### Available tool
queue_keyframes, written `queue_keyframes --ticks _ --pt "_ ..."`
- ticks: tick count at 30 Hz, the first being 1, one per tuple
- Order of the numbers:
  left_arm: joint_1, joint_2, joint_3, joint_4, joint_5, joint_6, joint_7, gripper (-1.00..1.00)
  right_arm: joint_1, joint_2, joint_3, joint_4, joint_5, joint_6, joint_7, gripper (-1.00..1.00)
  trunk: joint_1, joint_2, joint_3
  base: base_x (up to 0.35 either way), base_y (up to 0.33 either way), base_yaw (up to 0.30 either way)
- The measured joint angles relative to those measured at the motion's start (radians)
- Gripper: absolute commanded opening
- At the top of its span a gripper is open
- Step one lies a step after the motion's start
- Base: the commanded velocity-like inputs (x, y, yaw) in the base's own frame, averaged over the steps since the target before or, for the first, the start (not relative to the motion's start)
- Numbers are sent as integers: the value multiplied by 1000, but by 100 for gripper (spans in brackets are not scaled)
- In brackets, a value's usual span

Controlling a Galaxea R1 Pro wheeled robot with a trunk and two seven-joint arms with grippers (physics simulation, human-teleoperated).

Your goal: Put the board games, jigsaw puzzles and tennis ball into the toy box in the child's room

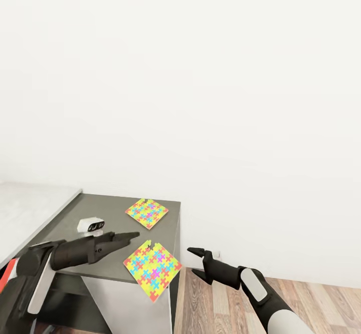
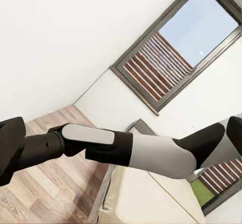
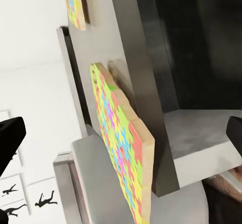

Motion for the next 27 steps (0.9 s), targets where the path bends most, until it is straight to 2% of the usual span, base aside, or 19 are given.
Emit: queue_keyframes --ticks 2,8,12,16,20,27 --pt "-1 -14 -11 0 -1 3 48 100 0 0 1 0 0 0 0 100 0 0 0 0 0 0" --pt "-2 -29 -24 0 0 7 92 100 0 0 2 0 1 -1 0 100 0 0 0 0 0 0" --pt "-3 -35 -45 0 1 8 99 100 0 1 3 -1 2 -1 0 100 0 0 0 0 0 0" --pt "-3 -39 -64 0 0 9 102 100 0 2 3 -1 2 -1 1 100 15 -28 -12 0 0 0" --pt "-3 -39 -69 0 0 9 102 100 0 3 3 -1 4 -1 1 100 31 -56 -25 0 0 0" --pt "-3 -36 -70 0 -1 9 102 100 0 3 12 -2 8 -1 1 100 34 -63 -28 0 0 0"
